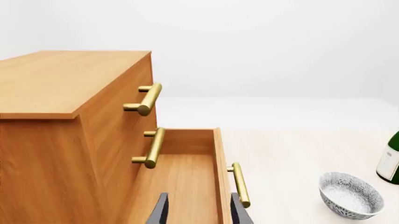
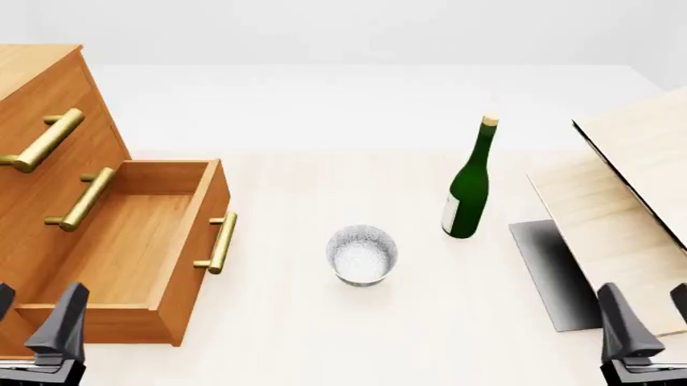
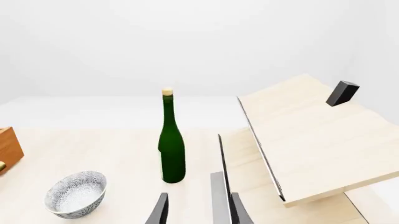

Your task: Put the bowl in the bottom drawer of the cabinet.

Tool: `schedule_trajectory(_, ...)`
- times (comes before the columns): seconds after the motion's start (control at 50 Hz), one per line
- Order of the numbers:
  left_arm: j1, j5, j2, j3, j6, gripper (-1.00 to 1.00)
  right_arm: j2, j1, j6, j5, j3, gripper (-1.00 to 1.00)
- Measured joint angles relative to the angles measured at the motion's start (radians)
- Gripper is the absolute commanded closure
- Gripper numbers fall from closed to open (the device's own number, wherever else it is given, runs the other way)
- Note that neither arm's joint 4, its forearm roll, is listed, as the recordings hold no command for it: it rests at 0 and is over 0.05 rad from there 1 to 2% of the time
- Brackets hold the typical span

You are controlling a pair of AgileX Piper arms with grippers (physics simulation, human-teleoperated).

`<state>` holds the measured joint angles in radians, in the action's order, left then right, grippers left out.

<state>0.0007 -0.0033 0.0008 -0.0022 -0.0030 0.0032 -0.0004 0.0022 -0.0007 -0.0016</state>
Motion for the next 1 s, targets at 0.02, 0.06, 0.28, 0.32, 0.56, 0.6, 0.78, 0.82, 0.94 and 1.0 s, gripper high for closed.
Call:
schedule_trajectory(0.02,0.0,-0.001,0.0,0.0,-0.001,-1.0,0.001,0.0,0.0,0.0,0.0,-1.0)
schedule_trajectory(0.06,0.0,-0.001,0.0,-0.001,-0.001,-1.0,0.001,0.0,0.001,0.0,-0.001,-1.0)
schedule_trajectory(0.28,-0.007,-0.004,0.0,-0.003,0.003,-1.0,0.004,0.0,0.003,-0.001,-0.002,-1.0)
schedule_trajectory(0.32,-0.014,-0.005,0.0,-0.004,0.004,-1.0,0.005,0.0,0.003,-0.001,-0.002,-1.0)
schedule_trajectory(0.56,-0.157,0.001,0.0,-0.035,-0.004,-1.0,0.007,-0.001,0.003,-0.004,-0.002,-1.0)
schedule_trajectory(0.6,-0.188,0.0,0.0,-0.037,-0.001,-1.0,0.008,-0.001,0.003,-0.004,-0.002,-1.0)
schedule_trajectory(0.78,-0.334,0.0,0.027,-0.053,0.042,-1.0,0.009,-0.001,0.003,-0.005,-0.002,-1.0)
schedule_trajectory(0.82,-0.366,-0.012,0.055,-0.063,0.054,-1.0,0.009,-0.001,0.003,-0.005,-0.002,-1.0)
schedule_trajectory(0.94,-0.441,-0.041,0.143,-0.102,0.077,-1.0,0.011,-0.001,0.003,-0.007,-0.002,-1.0)
schedule_trajectory(1.0,-0.465,-0.035,0.181,-0.136,0.08,-1.0,0.012,-0.001,0.003,-0.008,-0.002,-1.0)
